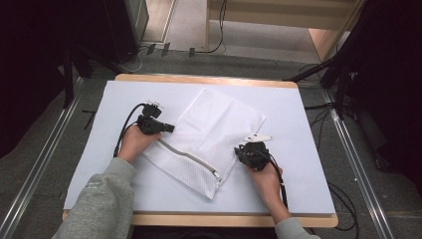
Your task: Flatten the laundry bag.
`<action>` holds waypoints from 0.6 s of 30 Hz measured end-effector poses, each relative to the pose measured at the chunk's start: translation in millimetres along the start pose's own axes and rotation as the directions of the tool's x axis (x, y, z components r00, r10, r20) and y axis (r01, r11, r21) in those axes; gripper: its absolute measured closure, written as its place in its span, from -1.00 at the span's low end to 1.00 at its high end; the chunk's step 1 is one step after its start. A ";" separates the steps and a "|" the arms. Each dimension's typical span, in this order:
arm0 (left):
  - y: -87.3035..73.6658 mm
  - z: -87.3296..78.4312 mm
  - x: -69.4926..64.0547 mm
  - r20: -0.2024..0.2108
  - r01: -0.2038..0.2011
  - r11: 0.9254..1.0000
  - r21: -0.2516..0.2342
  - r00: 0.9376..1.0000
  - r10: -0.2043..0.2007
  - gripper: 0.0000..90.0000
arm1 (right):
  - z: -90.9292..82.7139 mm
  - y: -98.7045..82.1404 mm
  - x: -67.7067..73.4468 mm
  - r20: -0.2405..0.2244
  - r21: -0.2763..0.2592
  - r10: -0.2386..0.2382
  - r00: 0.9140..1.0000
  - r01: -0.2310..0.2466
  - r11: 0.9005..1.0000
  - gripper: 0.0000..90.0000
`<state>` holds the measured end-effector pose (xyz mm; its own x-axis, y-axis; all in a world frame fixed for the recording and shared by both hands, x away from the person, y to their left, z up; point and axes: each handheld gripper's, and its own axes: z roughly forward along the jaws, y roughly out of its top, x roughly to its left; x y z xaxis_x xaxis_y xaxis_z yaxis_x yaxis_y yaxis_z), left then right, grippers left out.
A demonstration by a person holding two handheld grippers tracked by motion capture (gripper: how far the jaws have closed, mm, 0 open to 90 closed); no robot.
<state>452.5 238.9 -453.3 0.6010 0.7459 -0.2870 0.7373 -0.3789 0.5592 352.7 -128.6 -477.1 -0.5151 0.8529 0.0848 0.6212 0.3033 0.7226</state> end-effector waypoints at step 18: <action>-17.3 -23.2 2.4 0.006 0.052 0.997 -0.052 0.999 -0.051 1.00 | 4.8 21.4 -17.8 -0.057 0.053 0.041 0.998 -0.038 0.998 1.00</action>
<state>434.0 259.9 -445.6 0.5643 0.7609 -0.3203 0.7503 -0.3108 0.5835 378.0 -135.2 -466.4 -0.5218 0.8391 0.1536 0.6708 0.2924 0.6816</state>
